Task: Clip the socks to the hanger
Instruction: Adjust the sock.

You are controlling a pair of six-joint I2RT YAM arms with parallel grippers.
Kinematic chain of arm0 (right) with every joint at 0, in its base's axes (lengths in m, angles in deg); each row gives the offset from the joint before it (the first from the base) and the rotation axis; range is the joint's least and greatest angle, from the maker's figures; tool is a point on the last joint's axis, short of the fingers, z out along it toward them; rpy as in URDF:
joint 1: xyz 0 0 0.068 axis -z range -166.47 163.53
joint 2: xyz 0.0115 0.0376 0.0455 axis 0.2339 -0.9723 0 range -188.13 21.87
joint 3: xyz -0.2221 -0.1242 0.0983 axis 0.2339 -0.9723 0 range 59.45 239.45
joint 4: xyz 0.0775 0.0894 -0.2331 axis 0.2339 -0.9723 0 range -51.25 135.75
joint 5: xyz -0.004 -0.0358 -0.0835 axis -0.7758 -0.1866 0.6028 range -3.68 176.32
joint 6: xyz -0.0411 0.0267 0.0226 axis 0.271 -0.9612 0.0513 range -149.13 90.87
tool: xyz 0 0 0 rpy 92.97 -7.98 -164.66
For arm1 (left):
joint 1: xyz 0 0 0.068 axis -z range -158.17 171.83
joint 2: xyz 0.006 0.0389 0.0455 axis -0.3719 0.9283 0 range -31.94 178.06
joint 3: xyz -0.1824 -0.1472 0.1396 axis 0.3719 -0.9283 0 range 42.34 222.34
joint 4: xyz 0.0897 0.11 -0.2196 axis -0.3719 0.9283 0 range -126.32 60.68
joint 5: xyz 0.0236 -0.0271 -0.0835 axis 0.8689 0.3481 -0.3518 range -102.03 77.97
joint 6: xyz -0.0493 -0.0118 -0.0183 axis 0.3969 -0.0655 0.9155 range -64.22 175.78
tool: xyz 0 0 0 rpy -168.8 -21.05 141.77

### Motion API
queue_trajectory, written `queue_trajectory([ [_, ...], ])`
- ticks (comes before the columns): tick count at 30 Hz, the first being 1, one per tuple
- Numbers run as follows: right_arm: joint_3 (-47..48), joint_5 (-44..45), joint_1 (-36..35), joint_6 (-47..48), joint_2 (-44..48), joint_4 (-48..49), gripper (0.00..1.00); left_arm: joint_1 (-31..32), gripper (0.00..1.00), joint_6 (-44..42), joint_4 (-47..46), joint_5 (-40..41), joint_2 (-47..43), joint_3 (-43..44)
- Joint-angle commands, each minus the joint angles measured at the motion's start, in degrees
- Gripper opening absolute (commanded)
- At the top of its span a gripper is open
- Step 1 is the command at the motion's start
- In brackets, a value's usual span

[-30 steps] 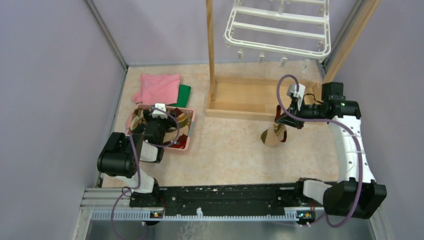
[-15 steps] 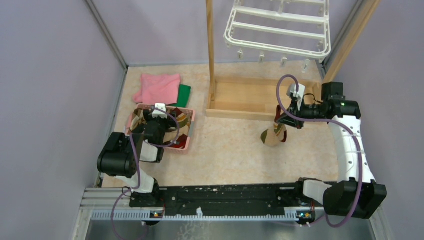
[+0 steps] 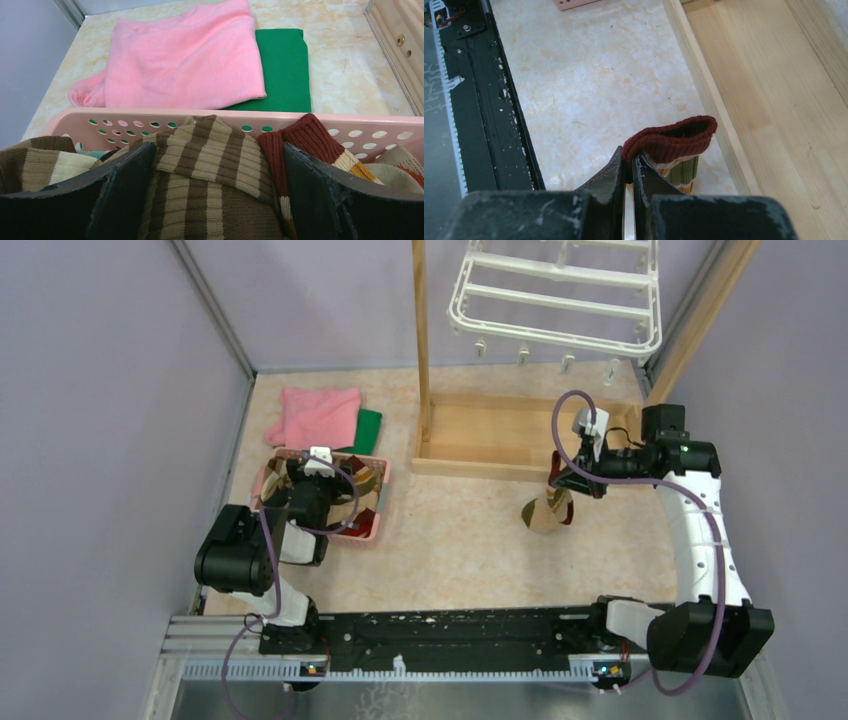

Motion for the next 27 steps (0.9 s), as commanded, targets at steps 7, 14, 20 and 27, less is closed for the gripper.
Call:
queue_trajectory([
  [7,-1.0,-1.3,-1.5,0.1,1.3,1.7,0.0,-0.4,0.99,1.2,2.1,0.1,-0.1,0.4],
  [14,-1.3,-1.5,-1.9,0.0,1.7,1.9,0.0,-0.4,0.99,1.2,2.1,0.1,-0.1,0.4],
  [20,-1.4,-1.2,-2.5,0.0,1.7,1.9,0.0,-0.4,0.99,1.2,2.1,0.1,-0.2,0.4],
  [27,-1.3,-1.3,-2.7,0.1,1.7,1.7,0.0,-0.4,0.99,1.2,2.1,0.1,-0.1,0.4],
])
